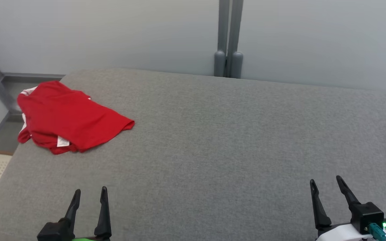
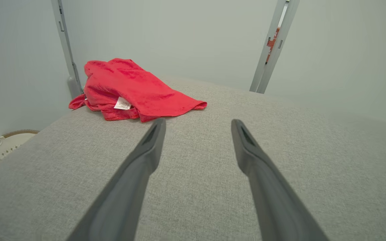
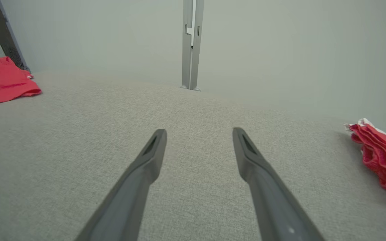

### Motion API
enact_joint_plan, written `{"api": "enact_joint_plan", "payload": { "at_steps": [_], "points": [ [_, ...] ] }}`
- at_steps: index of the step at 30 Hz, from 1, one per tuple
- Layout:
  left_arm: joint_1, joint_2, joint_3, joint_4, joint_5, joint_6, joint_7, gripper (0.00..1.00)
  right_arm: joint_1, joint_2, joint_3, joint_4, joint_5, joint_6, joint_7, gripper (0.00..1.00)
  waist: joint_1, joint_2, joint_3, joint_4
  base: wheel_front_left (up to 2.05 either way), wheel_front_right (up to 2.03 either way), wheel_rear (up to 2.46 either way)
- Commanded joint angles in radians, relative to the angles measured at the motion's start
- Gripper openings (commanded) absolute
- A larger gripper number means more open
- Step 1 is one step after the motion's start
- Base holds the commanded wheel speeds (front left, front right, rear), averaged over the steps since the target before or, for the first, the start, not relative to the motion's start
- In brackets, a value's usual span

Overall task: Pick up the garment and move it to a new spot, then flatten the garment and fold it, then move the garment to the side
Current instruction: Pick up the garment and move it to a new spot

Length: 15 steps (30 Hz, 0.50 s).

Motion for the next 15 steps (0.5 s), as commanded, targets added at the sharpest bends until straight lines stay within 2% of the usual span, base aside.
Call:
{"api": "enact_joint_plan", "payload": {
  "at_steps": [1, 8, 11, 15],
  "points": [
    [0.019, 0.003, 0.008, 0.0, 0.0, 0.004, -0.001, 1.0, -0.015, -0.001, 0.01, -0.001, 0.004, -0.002, -0.003, 1.0, 0.0, 0.0, -0.005, 0.117, 0.0, 0.0, 0.0],
    [0.019, 0.003, 0.022, -0.009, -0.038, 0.009, -0.001, 1.0, -0.034, 0.0, 0.046, 0.005, 0.022, -0.002, -0.003, 1.0, 0.0, 0.0, -0.002, 0.17, 0.0, 0.0, 0.0],
    [-0.021, 0.003, 0.006, 0.001, -0.064, 0.008, 0.0, 1.0, -0.025, 0.0, 0.043, 0.01, 0.025, -0.002, -0.003, 1.0, 0.0, 0.0, 0.009, 0.17, 0.0, 0.0, 0.0],
    [-0.114, 0.003, -0.015, 0.084, -0.096, 0.018, -0.001, 1.0, -0.03, -0.004, 0.043, 0.008, 0.017, -0.002, -0.003, 1.0, 0.0, 0.0, 0.059, 0.15, 0.0, 0.0, 0.0]
  ]
}}
